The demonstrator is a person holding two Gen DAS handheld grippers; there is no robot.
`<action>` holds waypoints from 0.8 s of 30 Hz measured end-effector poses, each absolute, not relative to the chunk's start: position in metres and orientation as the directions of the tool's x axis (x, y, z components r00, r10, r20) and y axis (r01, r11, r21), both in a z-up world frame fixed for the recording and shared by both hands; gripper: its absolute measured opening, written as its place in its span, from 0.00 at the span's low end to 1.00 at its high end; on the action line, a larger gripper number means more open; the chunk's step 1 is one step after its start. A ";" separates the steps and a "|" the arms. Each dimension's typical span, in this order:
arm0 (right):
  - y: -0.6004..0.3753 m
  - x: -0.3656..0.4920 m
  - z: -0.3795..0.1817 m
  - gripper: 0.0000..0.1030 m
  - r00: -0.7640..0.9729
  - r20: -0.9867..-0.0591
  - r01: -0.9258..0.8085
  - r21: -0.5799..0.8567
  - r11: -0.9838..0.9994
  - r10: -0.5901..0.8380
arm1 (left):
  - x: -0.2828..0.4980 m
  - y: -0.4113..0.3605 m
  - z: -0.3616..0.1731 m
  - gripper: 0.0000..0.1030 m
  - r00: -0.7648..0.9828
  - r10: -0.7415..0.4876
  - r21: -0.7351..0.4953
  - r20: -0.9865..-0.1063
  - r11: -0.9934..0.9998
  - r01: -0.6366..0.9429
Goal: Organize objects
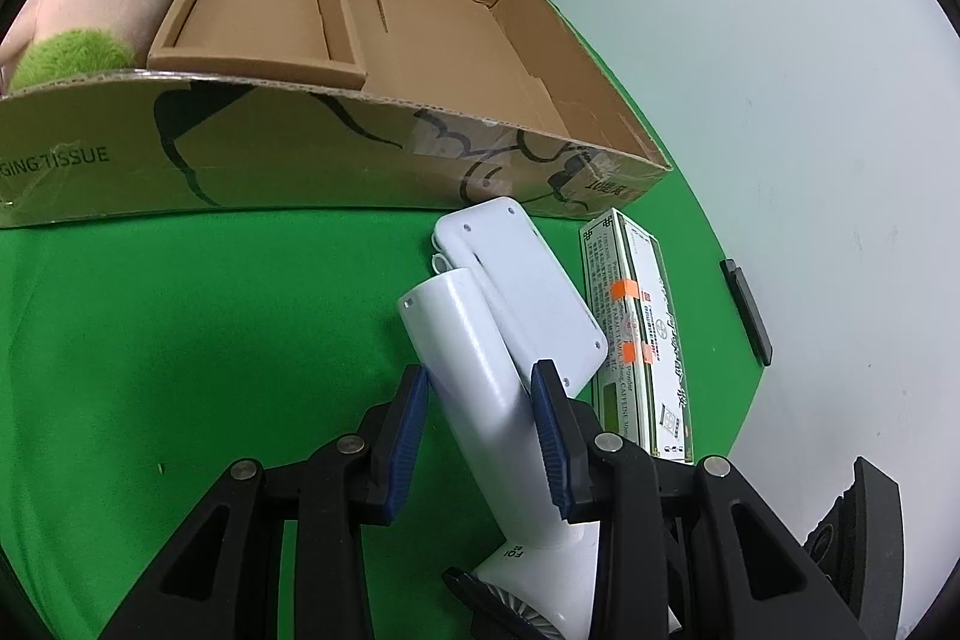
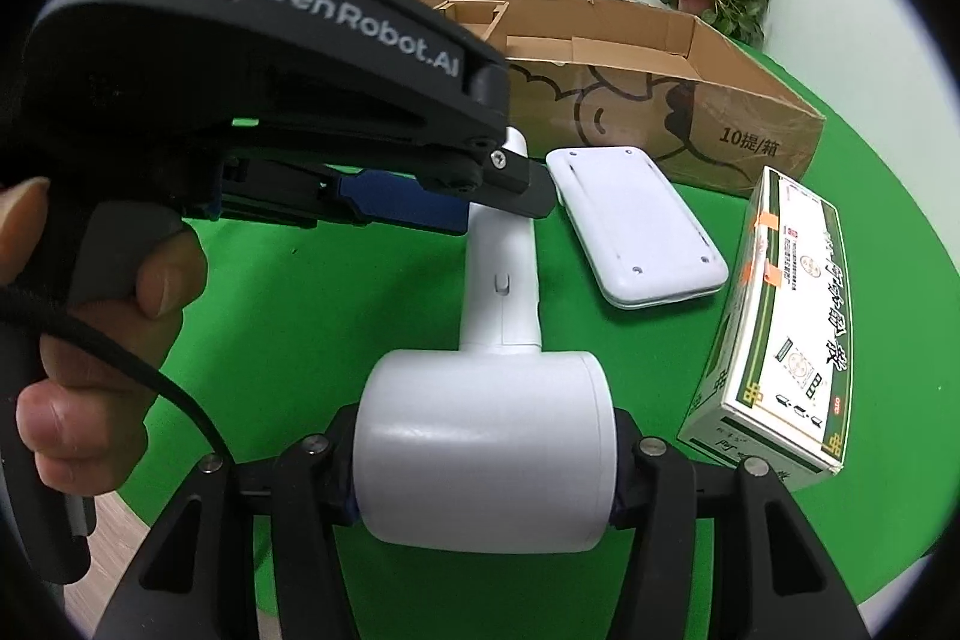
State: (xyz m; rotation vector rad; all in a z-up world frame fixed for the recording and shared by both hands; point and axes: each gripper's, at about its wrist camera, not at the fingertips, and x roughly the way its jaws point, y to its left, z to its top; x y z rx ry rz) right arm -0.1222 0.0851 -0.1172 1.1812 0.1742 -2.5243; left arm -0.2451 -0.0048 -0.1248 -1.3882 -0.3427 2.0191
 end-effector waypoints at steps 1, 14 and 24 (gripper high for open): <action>0.085 -0.122 -0.117 0.53 -0.596 -0.761 0.359 0.035 -0.933 -0.258 | -0.246 -0.005 -0.125 0.32 -0.221 0.646 -0.552 -0.731 -0.750 -0.365; 0.087 -0.118 -0.120 0.54 -0.599 -0.757 0.362 0.036 -0.931 -0.262 | -0.255 -0.005 -0.139 0.29 -0.211 0.610 -0.520 -0.764 -0.775 -0.359; 0.092 -0.124 -0.099 0.52 -0.614 -0.735 0.352 0.072 -0.933 -0.288 | -0.256 -0.024 -0.110 0.00 -0.245 0.635 -0.527 -0.732 -0.756 -0.388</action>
